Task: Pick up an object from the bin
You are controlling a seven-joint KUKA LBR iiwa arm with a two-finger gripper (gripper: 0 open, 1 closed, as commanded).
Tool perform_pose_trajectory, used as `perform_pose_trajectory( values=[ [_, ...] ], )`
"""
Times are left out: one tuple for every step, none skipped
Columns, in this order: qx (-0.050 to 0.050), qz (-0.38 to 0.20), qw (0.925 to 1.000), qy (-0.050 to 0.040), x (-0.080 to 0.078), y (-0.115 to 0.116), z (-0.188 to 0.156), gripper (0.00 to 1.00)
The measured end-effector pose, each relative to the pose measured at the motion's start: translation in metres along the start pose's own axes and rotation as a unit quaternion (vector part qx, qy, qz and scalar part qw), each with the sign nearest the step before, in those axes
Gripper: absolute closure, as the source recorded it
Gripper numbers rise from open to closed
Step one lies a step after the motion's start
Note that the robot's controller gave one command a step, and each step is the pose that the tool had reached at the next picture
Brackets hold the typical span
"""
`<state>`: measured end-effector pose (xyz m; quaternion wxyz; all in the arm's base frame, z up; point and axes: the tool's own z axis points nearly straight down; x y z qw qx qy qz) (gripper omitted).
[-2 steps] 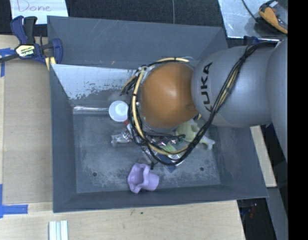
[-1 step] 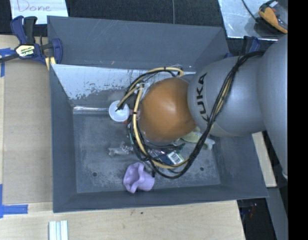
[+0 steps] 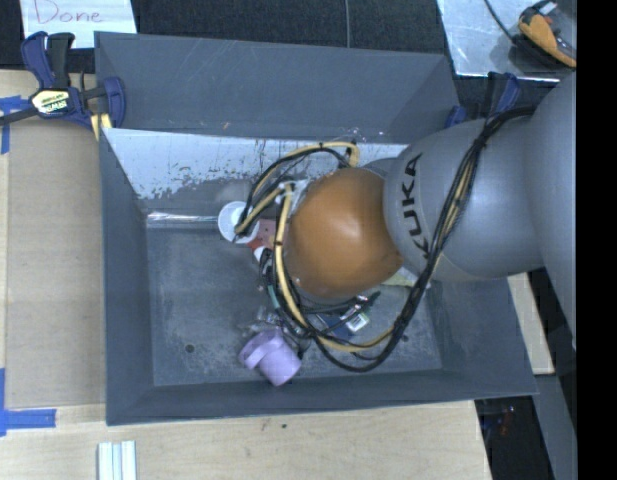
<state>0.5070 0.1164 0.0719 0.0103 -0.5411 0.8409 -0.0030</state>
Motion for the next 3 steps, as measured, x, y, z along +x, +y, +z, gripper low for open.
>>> perform_pose_trajectory(
  values=[
    [0.0,0.0,1.0,0.0001,0.0,0.0,0.0,1.0],
    [-0.001,0.001,1.0,0.0009,0.001,0.001,-0.017,1.0],
    [0.0,0.001,1.0,0.0004,0.0,0.0,-0.037,1.0]
  ],
)
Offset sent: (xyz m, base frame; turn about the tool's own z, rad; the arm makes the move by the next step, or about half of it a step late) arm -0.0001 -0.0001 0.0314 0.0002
